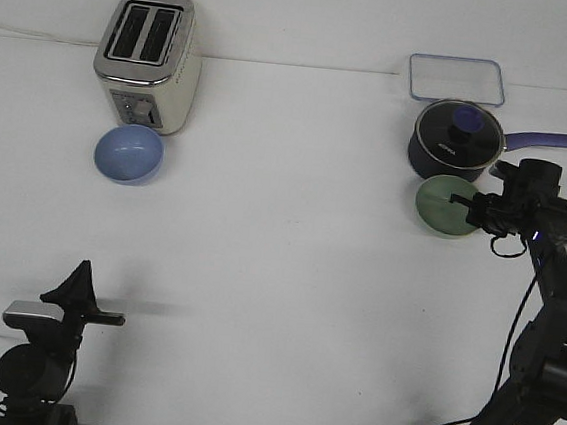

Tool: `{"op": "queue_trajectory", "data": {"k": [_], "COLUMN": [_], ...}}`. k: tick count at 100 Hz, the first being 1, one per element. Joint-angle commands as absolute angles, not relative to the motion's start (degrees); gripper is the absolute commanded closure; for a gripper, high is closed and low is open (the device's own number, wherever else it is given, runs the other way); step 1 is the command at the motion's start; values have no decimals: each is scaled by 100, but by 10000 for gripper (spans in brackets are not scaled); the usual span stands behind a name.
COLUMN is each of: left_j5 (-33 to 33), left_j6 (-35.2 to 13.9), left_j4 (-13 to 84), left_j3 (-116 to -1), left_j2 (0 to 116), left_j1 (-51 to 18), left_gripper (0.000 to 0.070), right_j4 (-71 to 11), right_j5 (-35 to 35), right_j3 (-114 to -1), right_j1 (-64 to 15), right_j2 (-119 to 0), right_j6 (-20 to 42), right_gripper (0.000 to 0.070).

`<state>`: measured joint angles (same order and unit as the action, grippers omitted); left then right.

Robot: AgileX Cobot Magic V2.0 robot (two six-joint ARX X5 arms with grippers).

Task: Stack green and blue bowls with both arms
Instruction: 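Grasp the green bowl and carry it toward the table center, nearer the robot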

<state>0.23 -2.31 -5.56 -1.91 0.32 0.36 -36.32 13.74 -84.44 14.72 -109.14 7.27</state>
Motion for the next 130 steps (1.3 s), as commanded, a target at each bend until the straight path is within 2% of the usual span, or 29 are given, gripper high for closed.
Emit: {"op": "queue_trajectory", "data": {"k": [1, 15, 47, 65, 82, 101, 130], "left_j5": [36, 36, 36, 36, 36, 36, 36], "left_j6": [-237, -237, -237, -237, -237, -237, -237], "left_j4": [-609, -609, -609, -609, -609, -609, -609], "left_j3": [-82, -82, -82, -82, -82, -82, -82], "left_j2": [27, 27, 27, 27, 27, 27, 27], "left_j1": [36, 36, 36, 36, 36, 36, 36], "left_gripper": [687, 687, 687, 687, 687, 687, 687], "right_j4": [-3667, -3911, -4657, -5103, -5120, -4829, -3507], "right_j5": [1400, 1551, 2517, 2550, 2547, 2346, 2209], "right_j3": [-8593, -8593, -8591, -8486, -7929, -6914, -5428], "right_j1": [1472, 1472, 1219, 526, -491, -1706, -3039], "right_j2": [-10954, -10495, -8801, -8003, -7537, -7461, -7474], "right_j6": [607, 596, 598, 572, 637, 941, 1879], "right_gripper": [700, 700, 700, 700, 700, 700, 700]}}
